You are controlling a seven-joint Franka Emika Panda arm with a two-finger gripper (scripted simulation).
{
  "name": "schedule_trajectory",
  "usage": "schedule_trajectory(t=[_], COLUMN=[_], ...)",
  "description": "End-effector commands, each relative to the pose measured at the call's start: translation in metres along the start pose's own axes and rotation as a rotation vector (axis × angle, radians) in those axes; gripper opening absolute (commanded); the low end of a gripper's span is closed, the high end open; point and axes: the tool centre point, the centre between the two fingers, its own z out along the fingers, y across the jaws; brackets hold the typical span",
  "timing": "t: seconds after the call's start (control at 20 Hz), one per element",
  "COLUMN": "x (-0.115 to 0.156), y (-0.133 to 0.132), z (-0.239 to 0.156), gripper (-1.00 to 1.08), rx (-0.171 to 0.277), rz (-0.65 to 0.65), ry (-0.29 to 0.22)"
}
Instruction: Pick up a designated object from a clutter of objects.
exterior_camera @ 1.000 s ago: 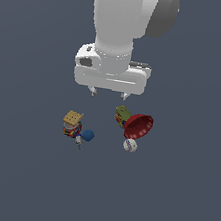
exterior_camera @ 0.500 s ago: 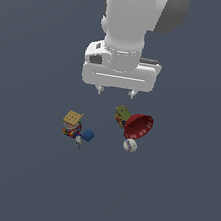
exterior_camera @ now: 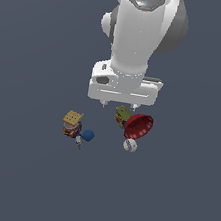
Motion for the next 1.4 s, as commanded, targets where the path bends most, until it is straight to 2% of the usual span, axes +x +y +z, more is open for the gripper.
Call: schedule_trajectory(t=[0.0,0.35,0.7,1.0,1.35], x=[0.007,0.024,0.027,0.026,0.025], y=[-0.009,-0.044,-0.075,-0.089,-0.091], z=[0.019,0.094,0.154,0.181,0.186], gripper=[1.0,1.0,1.0,1.0,1.0], rx=[-0.004,-0.01,-0.005,-0.001,0.0], rz=[-0.023,-0.11,-0.179,-0.21,-0.215], ry=[0.0,0.004,0.008,0.009,0.008])
